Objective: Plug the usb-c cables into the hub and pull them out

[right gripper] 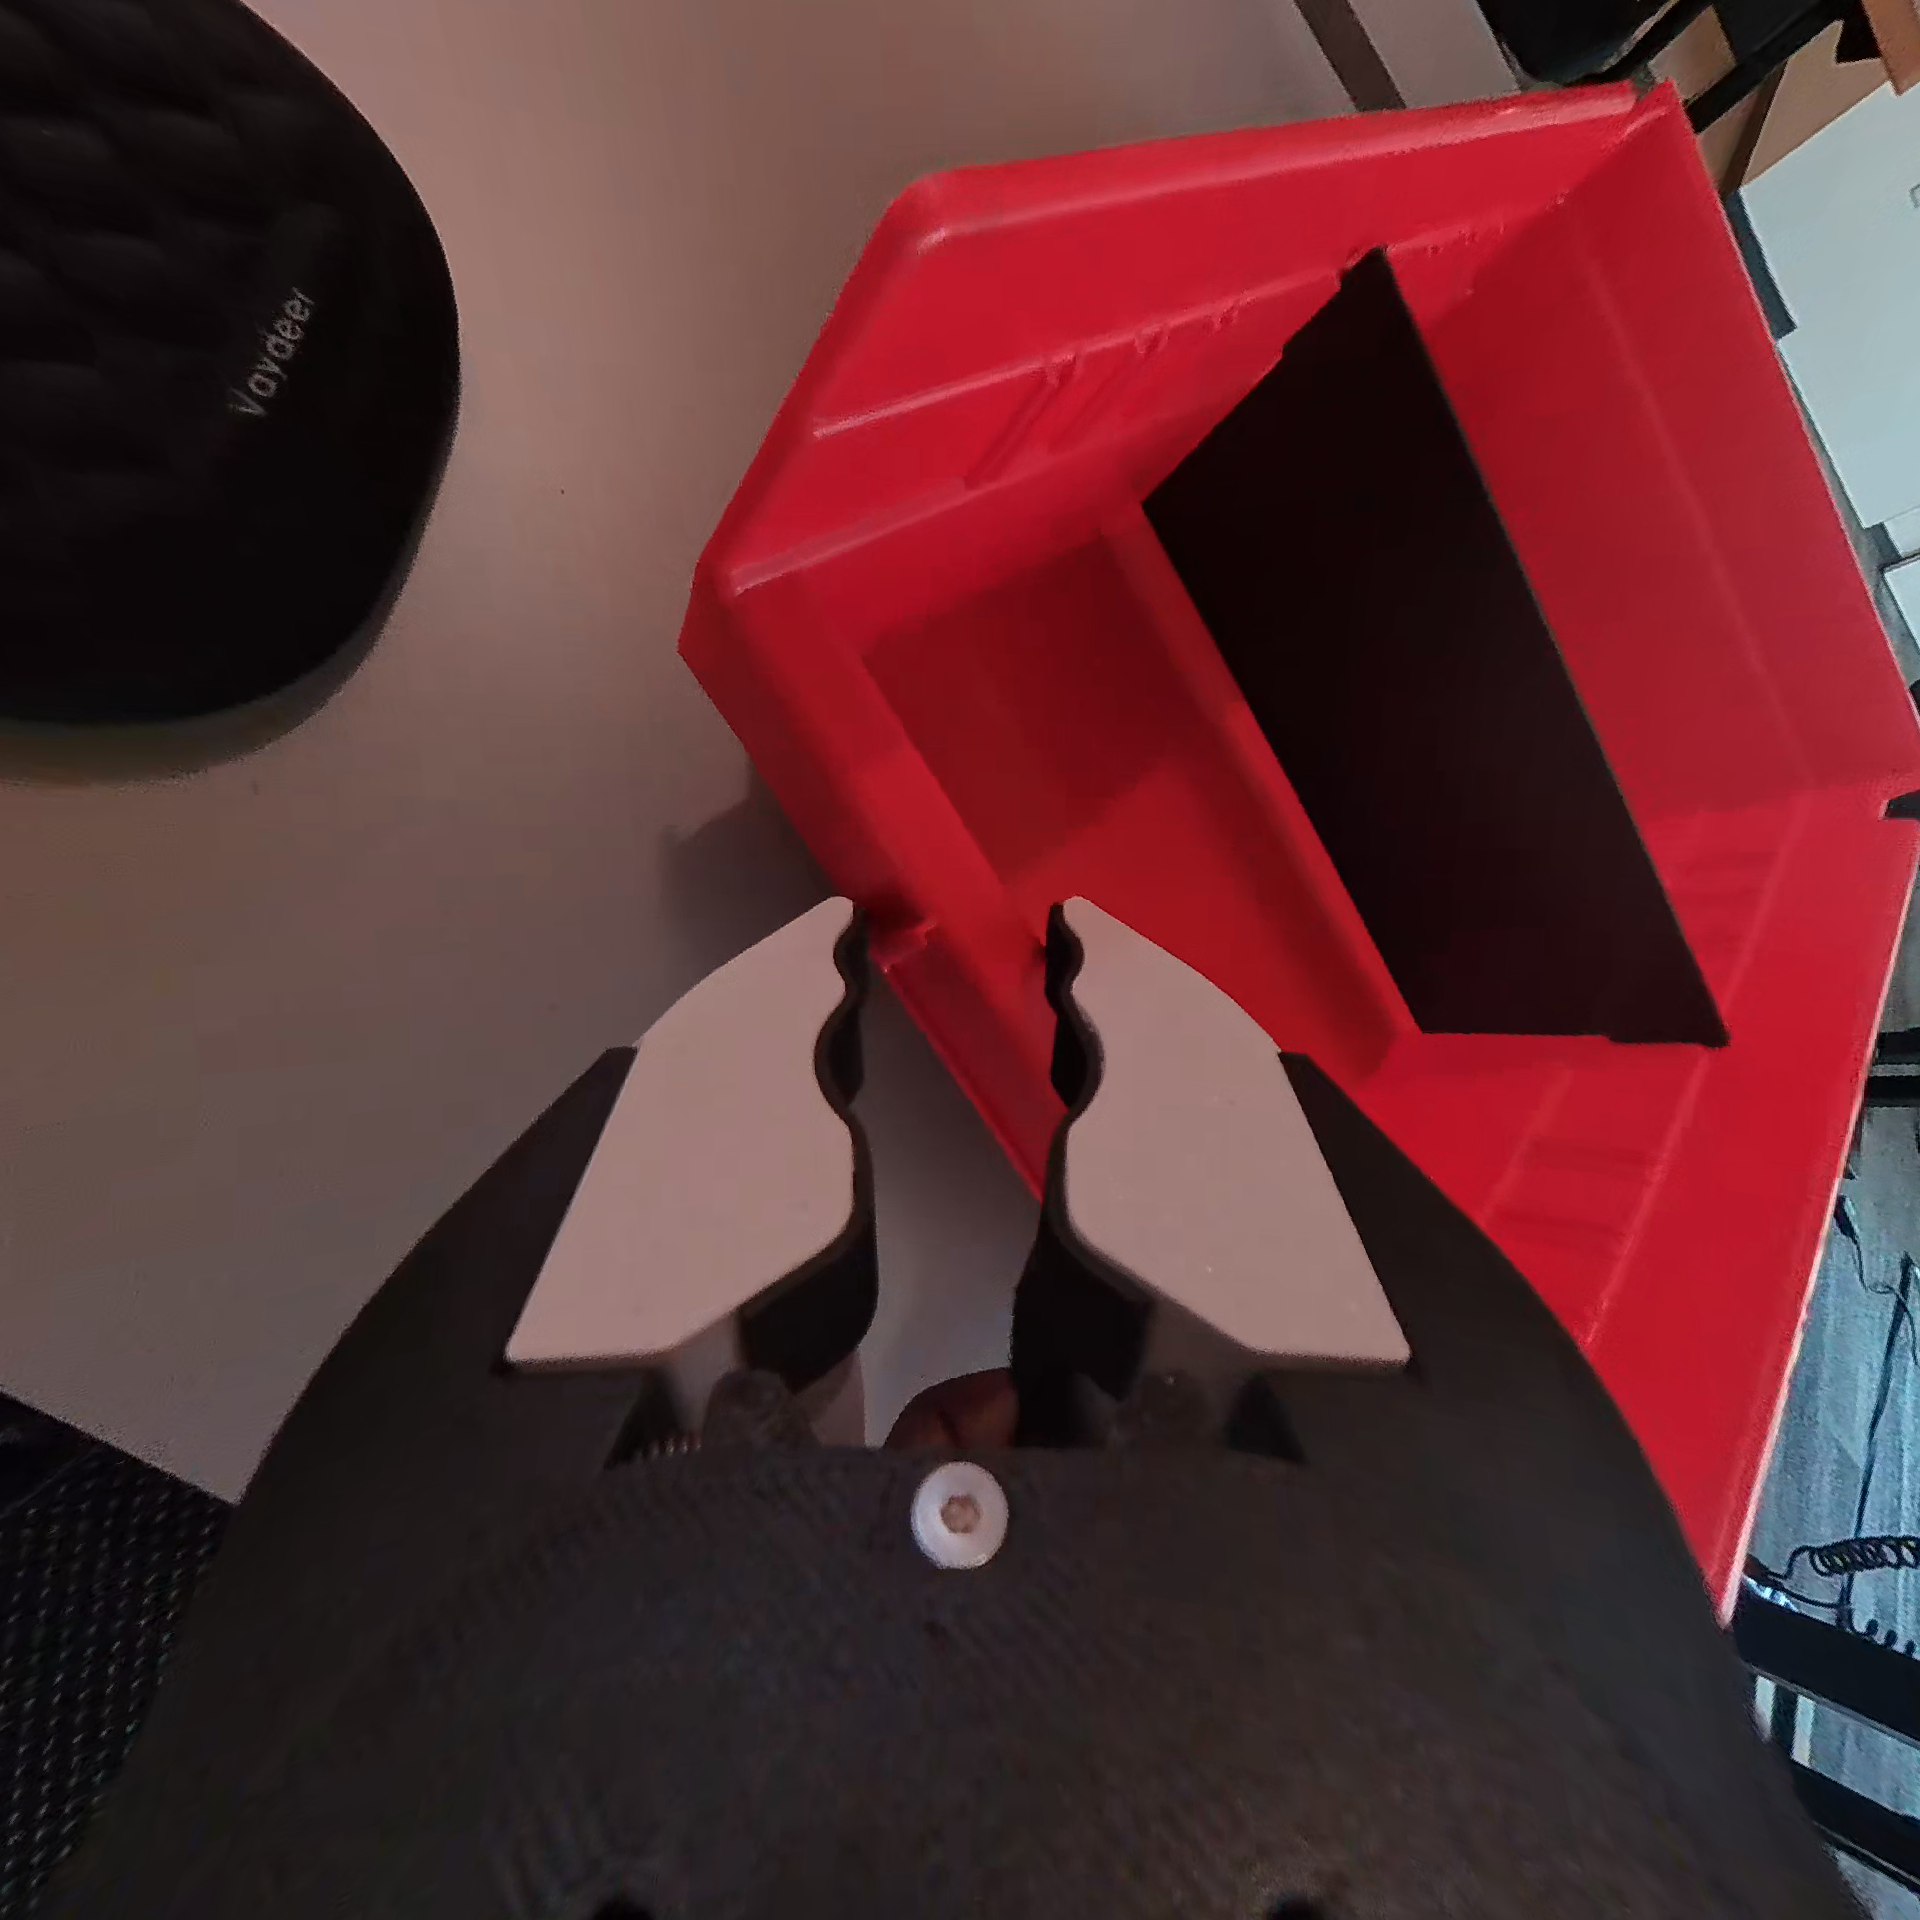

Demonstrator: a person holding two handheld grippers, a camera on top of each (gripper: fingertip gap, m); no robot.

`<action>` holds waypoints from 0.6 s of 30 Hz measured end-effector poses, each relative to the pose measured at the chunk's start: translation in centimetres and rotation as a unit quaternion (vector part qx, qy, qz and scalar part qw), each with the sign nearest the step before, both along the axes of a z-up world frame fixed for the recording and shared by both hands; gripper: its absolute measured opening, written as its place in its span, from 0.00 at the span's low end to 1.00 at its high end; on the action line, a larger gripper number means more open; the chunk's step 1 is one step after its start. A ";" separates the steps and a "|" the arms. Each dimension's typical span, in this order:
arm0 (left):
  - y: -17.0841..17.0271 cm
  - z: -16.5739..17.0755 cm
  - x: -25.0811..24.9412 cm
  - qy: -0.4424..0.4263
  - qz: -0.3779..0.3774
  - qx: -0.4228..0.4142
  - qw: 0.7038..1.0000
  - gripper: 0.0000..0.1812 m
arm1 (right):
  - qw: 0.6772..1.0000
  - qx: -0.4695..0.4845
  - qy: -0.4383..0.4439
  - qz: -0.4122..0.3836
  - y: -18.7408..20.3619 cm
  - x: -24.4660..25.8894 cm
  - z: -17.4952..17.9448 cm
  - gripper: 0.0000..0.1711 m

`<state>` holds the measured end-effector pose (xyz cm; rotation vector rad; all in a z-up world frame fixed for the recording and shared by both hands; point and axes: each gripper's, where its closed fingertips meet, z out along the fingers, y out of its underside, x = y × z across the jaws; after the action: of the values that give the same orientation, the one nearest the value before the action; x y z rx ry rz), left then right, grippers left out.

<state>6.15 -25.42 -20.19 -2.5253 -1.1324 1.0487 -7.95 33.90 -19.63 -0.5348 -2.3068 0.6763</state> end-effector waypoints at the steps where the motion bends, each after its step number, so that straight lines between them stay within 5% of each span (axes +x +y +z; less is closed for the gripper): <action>1: 0.0 0.0 0.0 0.004 0.004 0.000 1.000 0.21 | 1.000 0.000 0.001 -0.001 -0.1 0.0 0.0 0.19; 7: 0.4 0.6 0.2 0.016 0.023 0.031 0.999 0.21 | 0.997 -0.073 0.009 -0.013 -0.6 0.5 1.5 0.32; 12: 2.1 6.0 0.3 0.099 -0.021 0.115 0.988 0.20 | 0.979 -0.195 0.061 0.008 -1.5 1.8 5.3 0.40; 18: -2.3 10.6 -3.4 0.157 -0.080 -0.123 0.977 0.16 | 0.956 -0.272 0.105 0.042 -2.6 3.4 8.6 0.42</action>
<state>2.70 -27.68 -9.63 -2.4531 -0.7409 1.5541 -4.59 31.29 -11.01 -0.5769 -1.9403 1.3587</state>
